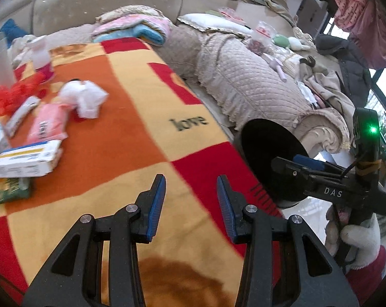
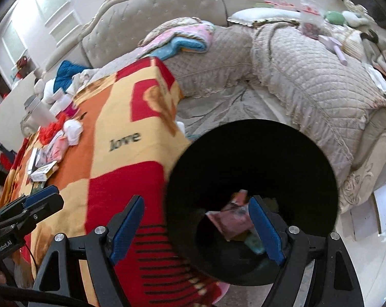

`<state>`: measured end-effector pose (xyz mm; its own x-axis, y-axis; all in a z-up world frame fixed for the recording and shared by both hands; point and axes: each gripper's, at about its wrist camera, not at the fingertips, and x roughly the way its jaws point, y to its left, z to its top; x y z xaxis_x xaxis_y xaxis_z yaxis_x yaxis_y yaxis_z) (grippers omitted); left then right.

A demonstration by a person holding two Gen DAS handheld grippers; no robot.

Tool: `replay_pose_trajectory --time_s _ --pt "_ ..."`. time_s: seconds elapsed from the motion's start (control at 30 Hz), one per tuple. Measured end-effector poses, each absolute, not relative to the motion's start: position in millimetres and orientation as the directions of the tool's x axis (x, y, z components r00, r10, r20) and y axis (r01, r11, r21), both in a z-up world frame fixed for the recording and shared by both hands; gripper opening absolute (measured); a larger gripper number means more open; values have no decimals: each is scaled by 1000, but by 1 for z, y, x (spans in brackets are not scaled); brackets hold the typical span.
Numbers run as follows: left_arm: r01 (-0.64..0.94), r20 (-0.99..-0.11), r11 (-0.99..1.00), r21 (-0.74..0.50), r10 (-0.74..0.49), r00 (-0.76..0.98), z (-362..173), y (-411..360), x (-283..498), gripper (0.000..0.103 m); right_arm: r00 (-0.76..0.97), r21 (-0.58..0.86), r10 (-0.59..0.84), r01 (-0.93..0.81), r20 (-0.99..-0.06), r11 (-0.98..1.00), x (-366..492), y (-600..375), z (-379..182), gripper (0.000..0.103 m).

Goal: Collect trash
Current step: 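Move both empty tools back over the blanket toward the medicine boxes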

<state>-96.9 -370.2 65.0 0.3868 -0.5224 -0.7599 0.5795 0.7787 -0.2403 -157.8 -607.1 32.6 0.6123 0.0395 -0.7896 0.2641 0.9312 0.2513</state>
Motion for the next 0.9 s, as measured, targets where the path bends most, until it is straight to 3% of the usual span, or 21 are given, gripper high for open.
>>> replay_pose_trajectory --time_s 0.9 --pt "384 -743 884 -266 -442 503 68 -203 -88 39 571 211 154 33 -806 977 -106 -450 48 82"
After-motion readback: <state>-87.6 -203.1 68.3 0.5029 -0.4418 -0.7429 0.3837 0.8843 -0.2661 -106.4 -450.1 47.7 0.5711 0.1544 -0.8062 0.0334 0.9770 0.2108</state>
